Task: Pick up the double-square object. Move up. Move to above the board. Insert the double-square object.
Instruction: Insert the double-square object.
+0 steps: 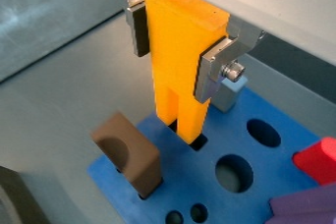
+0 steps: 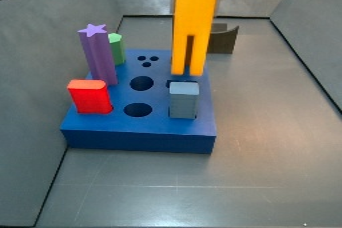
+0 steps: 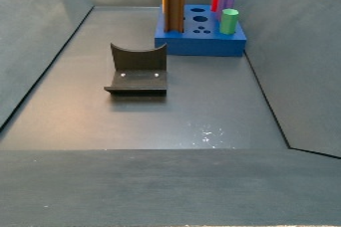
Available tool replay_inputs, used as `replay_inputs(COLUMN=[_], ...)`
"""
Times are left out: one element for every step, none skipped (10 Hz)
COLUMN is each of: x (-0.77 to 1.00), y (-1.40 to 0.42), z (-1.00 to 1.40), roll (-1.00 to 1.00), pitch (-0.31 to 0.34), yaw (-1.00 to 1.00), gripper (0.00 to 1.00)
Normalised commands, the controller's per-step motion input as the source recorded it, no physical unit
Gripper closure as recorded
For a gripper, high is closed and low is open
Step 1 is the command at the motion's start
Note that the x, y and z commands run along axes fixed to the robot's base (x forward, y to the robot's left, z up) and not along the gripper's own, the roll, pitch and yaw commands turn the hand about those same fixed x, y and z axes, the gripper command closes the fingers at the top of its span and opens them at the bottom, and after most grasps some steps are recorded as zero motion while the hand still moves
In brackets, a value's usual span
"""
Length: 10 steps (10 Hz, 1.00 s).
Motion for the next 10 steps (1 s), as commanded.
replay_inputs(x=[0.0,0.01,0.0,0.0,-0.09,-0.14,-0.2,-0.13,-0.01,0.0], y=[0.0,0.0,-0.02,-0.02,-0.1,-0.2,-0.17,-0.04,0.0,0.0], z=[-0.31,-0.28,-0.25,-0.2,-0.16,-0.13,-0.14,-0.19,-0.2,-0.26], roll=[0.0,0.0,0.0,0.0,0.03,0.1,0.16,0.1,0.06,0.05], pitch=[-0.156,-0.136,-0.17,-0.141,-0.131,-0.086,-0.046,-0.056,-0.059,-0.057], yaw=[0.0,-0.01,-0.02,-0.01,0.0,0.02,0.09,0.05,0.04,0.01], gripper=[1.0,1.0,1.0,1.0,1.0,1.0,1.0,1.0,1.0,1.0])
